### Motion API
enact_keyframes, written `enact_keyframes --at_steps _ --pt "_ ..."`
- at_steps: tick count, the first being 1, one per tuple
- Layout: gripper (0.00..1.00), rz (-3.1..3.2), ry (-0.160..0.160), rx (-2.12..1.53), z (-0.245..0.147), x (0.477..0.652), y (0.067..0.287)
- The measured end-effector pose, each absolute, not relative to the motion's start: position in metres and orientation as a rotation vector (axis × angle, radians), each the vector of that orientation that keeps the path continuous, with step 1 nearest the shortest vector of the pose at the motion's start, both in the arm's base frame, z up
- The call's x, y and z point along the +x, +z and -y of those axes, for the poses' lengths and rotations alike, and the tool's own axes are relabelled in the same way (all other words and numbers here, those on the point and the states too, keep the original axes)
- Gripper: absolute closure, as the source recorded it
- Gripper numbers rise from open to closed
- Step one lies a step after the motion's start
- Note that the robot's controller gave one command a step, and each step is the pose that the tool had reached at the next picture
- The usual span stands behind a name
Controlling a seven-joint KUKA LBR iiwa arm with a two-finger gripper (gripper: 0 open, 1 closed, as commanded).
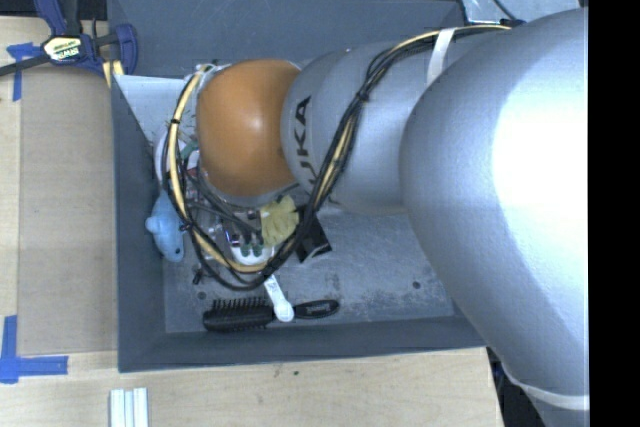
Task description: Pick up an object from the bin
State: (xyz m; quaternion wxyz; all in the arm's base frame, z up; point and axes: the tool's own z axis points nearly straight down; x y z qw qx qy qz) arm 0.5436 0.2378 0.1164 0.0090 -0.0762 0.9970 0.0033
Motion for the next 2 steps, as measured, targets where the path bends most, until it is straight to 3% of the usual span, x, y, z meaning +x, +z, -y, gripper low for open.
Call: enact_keyframes --at_steps 1,2 --pt "0.0 -3.112 -0.002 -0.279 -0.18 0.523 0.217" --pt "0.0 -3.088 0.005 -0.479 -0.222 0.51 0.111"
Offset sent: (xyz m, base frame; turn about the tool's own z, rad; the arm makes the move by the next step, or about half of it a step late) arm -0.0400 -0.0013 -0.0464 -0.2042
